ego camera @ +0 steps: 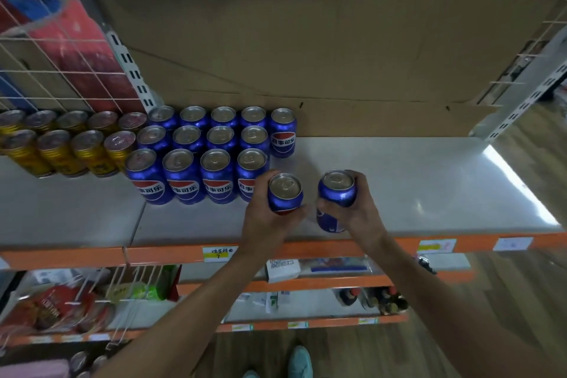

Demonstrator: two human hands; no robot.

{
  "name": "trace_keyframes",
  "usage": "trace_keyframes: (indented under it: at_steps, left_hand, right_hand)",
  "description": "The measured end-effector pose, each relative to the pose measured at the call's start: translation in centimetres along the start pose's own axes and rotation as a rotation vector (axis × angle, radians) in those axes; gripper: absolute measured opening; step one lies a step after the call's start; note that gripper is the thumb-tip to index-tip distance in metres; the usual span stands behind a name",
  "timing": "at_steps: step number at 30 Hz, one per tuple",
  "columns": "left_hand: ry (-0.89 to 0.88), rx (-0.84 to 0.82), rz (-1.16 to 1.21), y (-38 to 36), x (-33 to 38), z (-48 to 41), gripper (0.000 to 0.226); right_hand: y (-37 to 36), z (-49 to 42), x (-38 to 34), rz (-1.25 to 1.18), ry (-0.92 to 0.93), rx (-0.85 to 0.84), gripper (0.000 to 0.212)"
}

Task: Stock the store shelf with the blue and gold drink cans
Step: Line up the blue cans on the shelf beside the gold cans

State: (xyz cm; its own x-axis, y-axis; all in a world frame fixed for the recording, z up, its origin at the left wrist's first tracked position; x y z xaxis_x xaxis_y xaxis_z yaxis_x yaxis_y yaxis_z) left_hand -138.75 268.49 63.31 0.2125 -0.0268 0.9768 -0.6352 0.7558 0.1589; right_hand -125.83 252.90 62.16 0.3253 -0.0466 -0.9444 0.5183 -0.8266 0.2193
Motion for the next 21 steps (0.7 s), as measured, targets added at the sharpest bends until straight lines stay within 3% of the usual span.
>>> trace_keyframes:
  at_steps: [8, 11, 14, 21]
  left_hand:
    - [-0.088, 0.112, -0.029, -0.8, -0.4, -0.6, 0.068]
    - [-0.068, 0.161, -0.055, -0.5, -1.2, -0.3, 0.077]
    - [-0.104, 0.209, -0.212, 0.2, -0.9, 0.3, 0.092]
    - [-0.293, 0.290, -0.725, -0.4, 1.6, 0.8, 0.088]
  right_hand:
    - [-0.6, -3.4, 1.7, 0.011, 0.119, -0.198, 0.072]
    - [-0.4, -3.7, 2.0, 0.052, 0.138, -0.269, 0.073]
    - [0.1, -3.6, 1.2, 0.129, 0.171, -0.321, 0.080]
    - [0.1, -3.9, -3.1, 0.639, 0.357, -0.334, 0.077]
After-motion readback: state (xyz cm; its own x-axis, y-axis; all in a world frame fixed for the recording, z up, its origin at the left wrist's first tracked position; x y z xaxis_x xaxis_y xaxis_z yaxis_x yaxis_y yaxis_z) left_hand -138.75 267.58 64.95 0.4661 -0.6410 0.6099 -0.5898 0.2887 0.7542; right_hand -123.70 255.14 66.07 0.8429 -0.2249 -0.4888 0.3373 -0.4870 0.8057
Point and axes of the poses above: each hand's wrist, its own z-axis away from the middle knuckle, its own y-axis out of the back of the hand, x = y × z, the point moved 10 cm from there along -z, towards the middle knuckle, and after that the axes turned 14 degrees about y, right-handed, at the moved point
